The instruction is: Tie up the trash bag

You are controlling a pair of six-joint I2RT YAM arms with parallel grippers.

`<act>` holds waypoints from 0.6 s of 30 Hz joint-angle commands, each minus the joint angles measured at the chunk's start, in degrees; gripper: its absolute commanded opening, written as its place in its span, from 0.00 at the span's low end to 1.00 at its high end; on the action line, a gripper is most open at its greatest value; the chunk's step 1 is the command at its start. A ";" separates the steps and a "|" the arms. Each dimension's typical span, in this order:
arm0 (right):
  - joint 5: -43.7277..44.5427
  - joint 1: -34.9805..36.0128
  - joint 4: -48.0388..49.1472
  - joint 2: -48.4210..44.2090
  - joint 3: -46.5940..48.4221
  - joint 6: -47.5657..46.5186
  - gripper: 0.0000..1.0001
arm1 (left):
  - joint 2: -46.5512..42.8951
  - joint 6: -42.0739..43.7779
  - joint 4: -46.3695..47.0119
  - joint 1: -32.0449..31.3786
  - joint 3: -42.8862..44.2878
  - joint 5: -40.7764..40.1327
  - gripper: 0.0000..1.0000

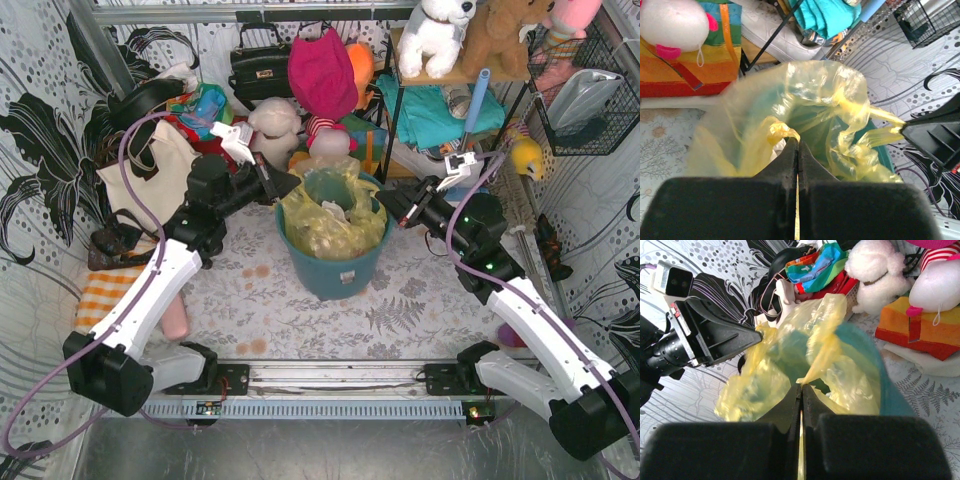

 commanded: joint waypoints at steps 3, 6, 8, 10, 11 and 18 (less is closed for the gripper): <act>-1.22 0.16 0.08 -1.91 2.22 -1.23 0.00 | 2.90 2.98 5.33 2.69 0.68 3.15 0.00; -2.49 0.16 -0.29 -3.55 1.51 -0.55 0.00 | 4.15 4.21 5.29 3.25 2.13 3.62 0.00; -3.80 0.13 -0.08 -4.52 1.11 0.06 0.00 | 4.43 4.97 5.62 3.45 2.85 3.92 0.00; -3.36 0.16 -0.16 -4.95 0.85 0.48 0.00 | 4.32 5.69 5.37 3.58 3.43 2.57 0.00; -2.49 0.17 -0.38 -4.83 0.97 0.35 0.00 | 4.22 5.75 4.90 3.68 3.66 1.22 0.00; 5.11 0.10 4.39 3.80 3.09 -1.51 0.00 | 3.36 6.30 3.08 3.86 3.16 -11.84 0.00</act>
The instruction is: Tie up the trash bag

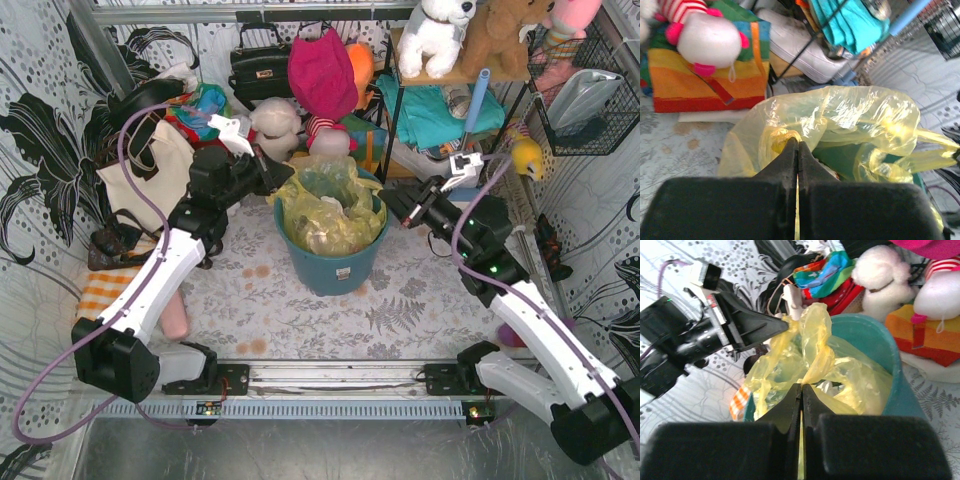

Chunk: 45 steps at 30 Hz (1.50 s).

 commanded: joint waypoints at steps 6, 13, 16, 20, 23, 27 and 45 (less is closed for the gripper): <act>4.25 0.08 11.84 18.39 10.51 -3.06 0.00 | -1.77 2.55 4.82 0.85 -0.62 -17.24 0.00; 1.34 0.08 14.54 28.82 19.46 -5.24 0.00 | -0.79 1.48 13.70 1.08 0.68 -16.87 0.00; 0.07 0.02 15.15 29.13 21.63 -6.09 0.00 | -0.88 1.15 18.76 1.07 1.82 -9.42 0.00; -2.26 0.03 15.85 26.95 22.66 -6.81 0.00 | -2.39 -1.81 28.29 1.03 1.65 4.69 0.00; -4.39 0.01 15.66 24.48 22.78 -7.05 0.00 | -4.86 -5.77 35.72 1.01 -0.58 11.18 0.00; -4.93 0.06 14.94 20.29 21.79 -7.31 0.00 | -7.35 -10.92 45.08 1.01 -3.52 17.64 0.00; -4.66 0.04 12.40 15.71 33.90 -11.26 0.00 | -2.65 -16.81 44.82 1.05 13.27 16.10 0.01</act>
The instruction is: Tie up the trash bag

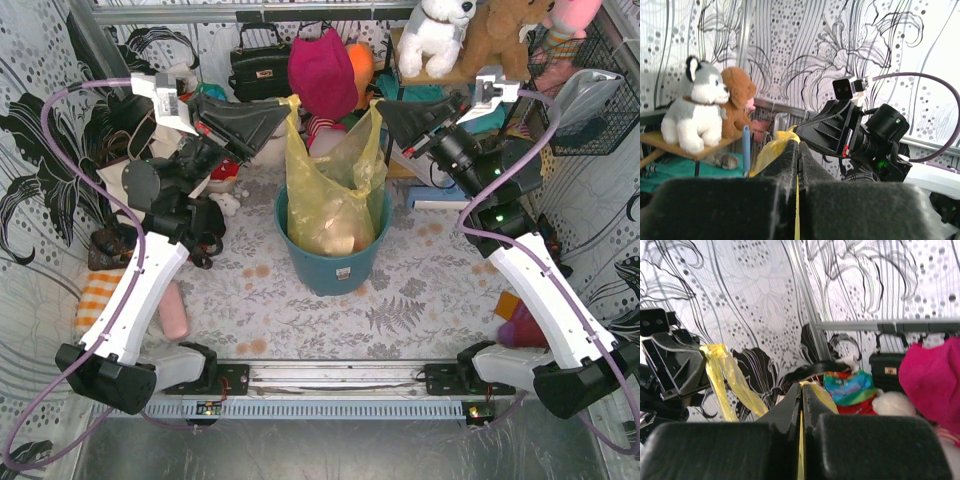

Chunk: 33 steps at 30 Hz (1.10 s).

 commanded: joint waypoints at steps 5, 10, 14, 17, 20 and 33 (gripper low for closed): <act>-3.00 0.08 1.54 1.95 7.72 -0.82 0.18 | 2.82 -7.07 3.32 0.32 4.50 3.67 0.24; -1.38 0.04 -0.65 -1.51 2.02 -1.31 0.50 | -1.28 -4.43 -4.15 0.32 -0.36 2.51 0.57; 1.84 0.08 -12.79 -2.88 4.71 -2.57 0.61 | -3.68 1.11 -18.27 0.32 1.77 0.19 0.65; 3.11 0.06 -23.52 -2.28 8.91 -3.46 0.69 | -4.37 4.18 -28.76 0.38 3.97 -1.81 0.67; 3.58 0.09 -29.75 -1.16 11.29 -3.85 0.74 | -4.15 5.16 -35.42 0.36 5.99 -2.69 0.68; -5.32 0.06 -32.03 3.88 14.92 -1.56 0.72 | 1.87 2.55 -40.47 0.36 12.39 3.44 0.70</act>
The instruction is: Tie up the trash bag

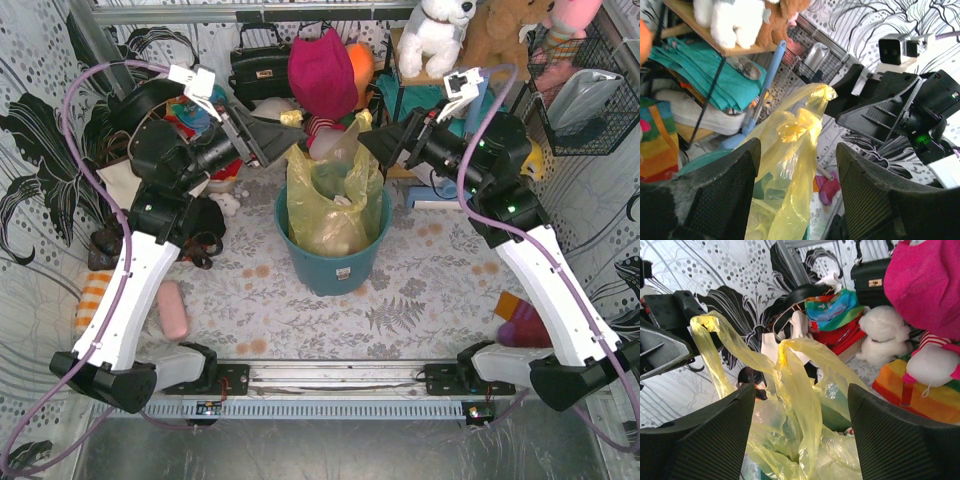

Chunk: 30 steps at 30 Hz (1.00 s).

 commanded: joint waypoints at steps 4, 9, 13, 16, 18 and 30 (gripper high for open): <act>-7.08 0.08 0.57 3.03 3.97 2.53 0.69 | 1.62 -4.86 3.59 0.32 1.08 8.85 0.70; -10.29 0.08 4.34 5.18 4.38 5.42 0.61 | 1.36 -5.82 3.10 0.32 0.40 11.60 0.70; -11.71 0.03 7.30 6.84 4.52 6.78 0.54 | 1.40 -7.27 5.09 0.32 -1.85 11.31 0.70; -14.03 0.01 10.63 8.10 4.52 8.26 0.54 | 2.43 -11.17 10.71 0.32 -4.08 11.74 0.69; -16.06 0.09 12.76 8.92 4.86 9.92 0.52 | 3.03 -14.52 16.20 0.23 -5.65 12.55 0.69; -20.02 0.04 18.78 8.82 4.21 16.29 0.07 | 8.33 -22.26 26.84 -3.59 -2.25 19.79 0.69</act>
